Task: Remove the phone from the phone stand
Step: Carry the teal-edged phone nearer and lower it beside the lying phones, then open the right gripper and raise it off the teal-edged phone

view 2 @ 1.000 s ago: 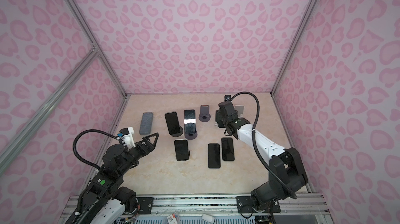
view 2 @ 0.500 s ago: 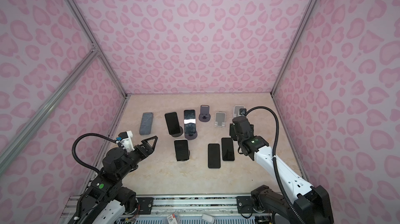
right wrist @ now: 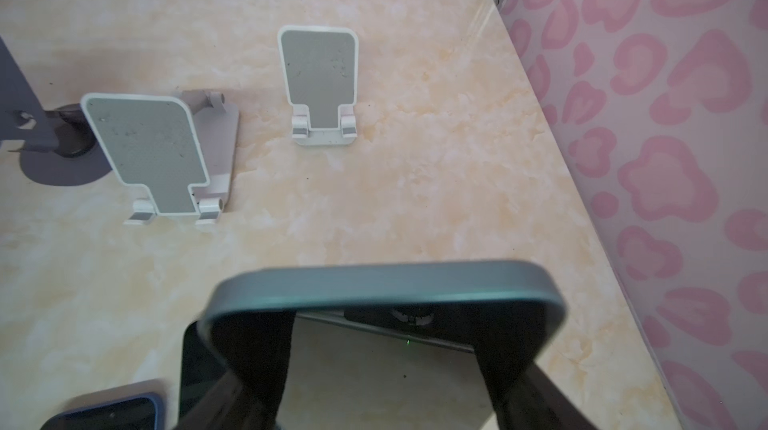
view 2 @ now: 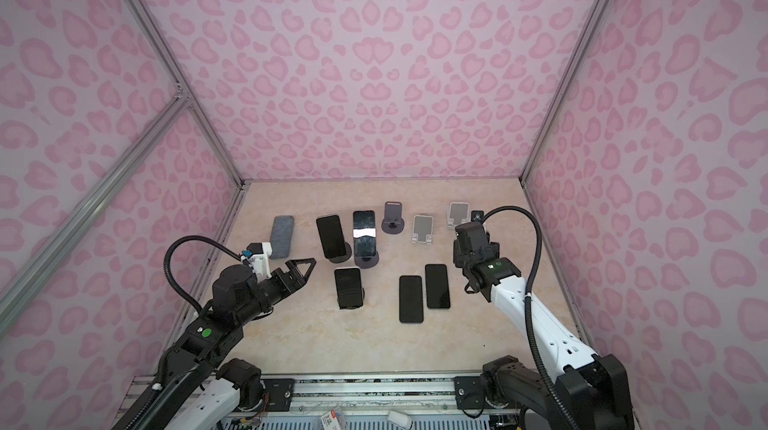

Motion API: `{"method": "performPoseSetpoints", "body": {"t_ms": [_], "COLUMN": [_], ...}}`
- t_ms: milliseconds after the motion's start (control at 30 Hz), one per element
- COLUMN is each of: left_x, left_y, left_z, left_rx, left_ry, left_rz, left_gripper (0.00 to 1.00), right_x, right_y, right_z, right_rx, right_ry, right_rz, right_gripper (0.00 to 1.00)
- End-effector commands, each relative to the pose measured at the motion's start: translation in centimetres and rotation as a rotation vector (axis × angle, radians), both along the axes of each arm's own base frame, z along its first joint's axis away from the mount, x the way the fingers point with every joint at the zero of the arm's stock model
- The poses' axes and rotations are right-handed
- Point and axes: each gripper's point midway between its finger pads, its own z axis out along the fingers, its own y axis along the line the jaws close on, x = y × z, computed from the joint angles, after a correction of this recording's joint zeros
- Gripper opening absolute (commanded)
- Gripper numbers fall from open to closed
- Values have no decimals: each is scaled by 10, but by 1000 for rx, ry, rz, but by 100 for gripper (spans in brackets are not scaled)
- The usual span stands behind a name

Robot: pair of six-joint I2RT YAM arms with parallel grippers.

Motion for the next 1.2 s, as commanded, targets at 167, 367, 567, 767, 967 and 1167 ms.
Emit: {"method": "performPoseSetpoints", "body": {"t_ms": [167, 367, 567, 767, 967, 1167], "left_x": [8, 11, 19, 24, 26, 26], "left_y": [-12, -13, -18, -26, -28, -31], "left_z": [0, -9, -4, -4, -11, -11], "left_rx": [11, 11, 19, 8, 7, -3], "left_ry": [-13, 4, 3, 28, 62, 73], "left_rz": [-60, -55, -72, -100, -103, -110], "left_gripper": [96, 96, 96, 96, 96, 97], "right_x": [18, 20, 14, 4, 0, -3], "right_y": [1, 6, 11, 16, 11, 12], "right_z": [-40, -68, -95, -122, -137, -153], "right_rx": [49, 35, 53, 112, 116, 131], "right_ry": [105, 257, 343, 451, 507, 558], "right_rz": [-16, 22, 48, 66, 43, 45], "right_gripper": [66, 66, 66, 67, 67, 68]}}
